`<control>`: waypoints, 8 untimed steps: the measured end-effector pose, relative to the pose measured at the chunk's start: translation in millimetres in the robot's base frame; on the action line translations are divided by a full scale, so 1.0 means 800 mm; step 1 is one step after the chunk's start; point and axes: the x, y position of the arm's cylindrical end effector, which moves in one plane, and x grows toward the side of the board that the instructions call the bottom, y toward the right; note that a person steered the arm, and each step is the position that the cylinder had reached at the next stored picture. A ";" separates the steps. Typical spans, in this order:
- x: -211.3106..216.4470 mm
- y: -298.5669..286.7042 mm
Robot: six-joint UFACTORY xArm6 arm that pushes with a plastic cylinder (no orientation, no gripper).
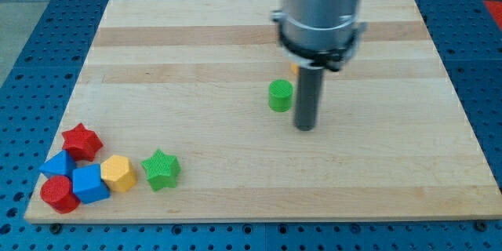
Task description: Move the green circle to the right of the red star
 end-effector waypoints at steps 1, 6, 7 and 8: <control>-0.040 0.012; -0.073 -0.132; -0.053 -0.178; -0.034 -0.224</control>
